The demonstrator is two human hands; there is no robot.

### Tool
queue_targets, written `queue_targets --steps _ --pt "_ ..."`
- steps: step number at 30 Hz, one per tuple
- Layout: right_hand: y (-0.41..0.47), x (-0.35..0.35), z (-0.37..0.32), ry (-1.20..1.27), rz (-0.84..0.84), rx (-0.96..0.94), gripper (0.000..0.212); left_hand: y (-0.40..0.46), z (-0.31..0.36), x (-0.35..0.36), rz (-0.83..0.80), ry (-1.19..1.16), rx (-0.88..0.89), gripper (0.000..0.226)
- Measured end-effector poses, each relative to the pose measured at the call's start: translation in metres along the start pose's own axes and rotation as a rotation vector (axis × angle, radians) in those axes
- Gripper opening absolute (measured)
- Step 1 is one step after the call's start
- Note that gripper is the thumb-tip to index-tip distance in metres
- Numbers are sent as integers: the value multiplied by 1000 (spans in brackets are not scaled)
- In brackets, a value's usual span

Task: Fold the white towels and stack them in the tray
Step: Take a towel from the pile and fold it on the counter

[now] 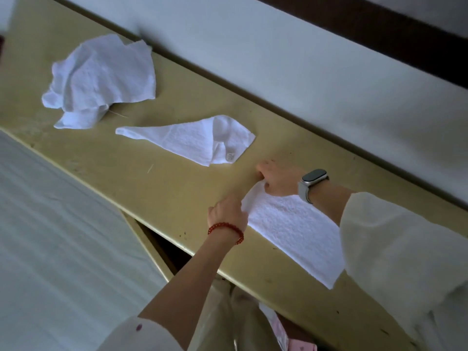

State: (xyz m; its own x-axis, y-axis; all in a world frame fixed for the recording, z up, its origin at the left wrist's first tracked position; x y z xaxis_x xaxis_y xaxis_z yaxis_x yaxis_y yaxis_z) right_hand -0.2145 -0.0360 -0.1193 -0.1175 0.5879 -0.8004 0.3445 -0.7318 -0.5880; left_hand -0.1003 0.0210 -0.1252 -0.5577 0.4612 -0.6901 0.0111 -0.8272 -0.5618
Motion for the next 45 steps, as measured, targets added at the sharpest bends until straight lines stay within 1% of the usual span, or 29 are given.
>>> queue_targets --steps 2,3,6,8,11,13,15,17,19,21,24,26,28,31,35,38,45 --pt "-1 1 4 156 14 15 23 4 -1 -4 -4 -77 10 20" --pt "-1 -2 8 190 39 28 24 7 -1 -7 -7 -98 13 23" --pt "-5 -18 18 162 136 48 23 20 2 -22 9 -107 25 29" --pt "-10 -34 25 168 244 65 23 29 12 -40 67 -84 75 25" --pt "-23 -56 42 121 441 148 21 34 32 -71 235 -132 179 17" --pt "-37 -67 53 125 542 195 16 26 48 -88 363 -162 293 11" --pt "-53 -74 62 184 604 230 12 8 67 -94 461 -153 492 6" --pt "-70 -71 70 287 627 264 13 -13 80 -90 512 -138 702 11" --pt "-87 -58 71 382 626 278 13 -31 82 -79 502 -108 852 14" --pt "-102 -37 69 502 600 283 14 -46 80 -65 455 -82 939 16" --pt "-121 10 72 891 519 363 24 -64 76 -39 360 -32 1001 12" --pt "-130 40 70 1037 452 426 24 -71 74 -21 297 -6 1023 10" --pt "-136 63 68 1044 423 473 15 -77 71 -4 237 23 1047 10" --pt "-146 78 63 1004 479 508 6 -82 66 15 183 72 1058 16" --pt "-154 82 52 973 531 469 13 -85 62 24 148 117 1073 20" --pt "-152 84 48 902 530 464 13 -85 58 27 123 125 1089 20" --pt "-151 87 50 818 565 502 16 -89 53 46 91 205 1174 12"
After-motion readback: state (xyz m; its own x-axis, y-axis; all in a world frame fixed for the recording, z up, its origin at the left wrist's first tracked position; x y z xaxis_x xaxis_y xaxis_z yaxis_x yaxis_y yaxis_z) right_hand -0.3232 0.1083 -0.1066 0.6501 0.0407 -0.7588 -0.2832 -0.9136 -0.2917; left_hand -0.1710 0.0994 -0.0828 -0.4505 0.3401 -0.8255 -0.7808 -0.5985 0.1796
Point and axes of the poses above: each hand's wrist, its own y-axis towards the middle knuckle, its own x-axis out of the palm, z = x × y, the point moved 10 cm from there along y, towards the middle knuckle, and after that the axes turned 11 degrees about -y, right-handed, at the moved point
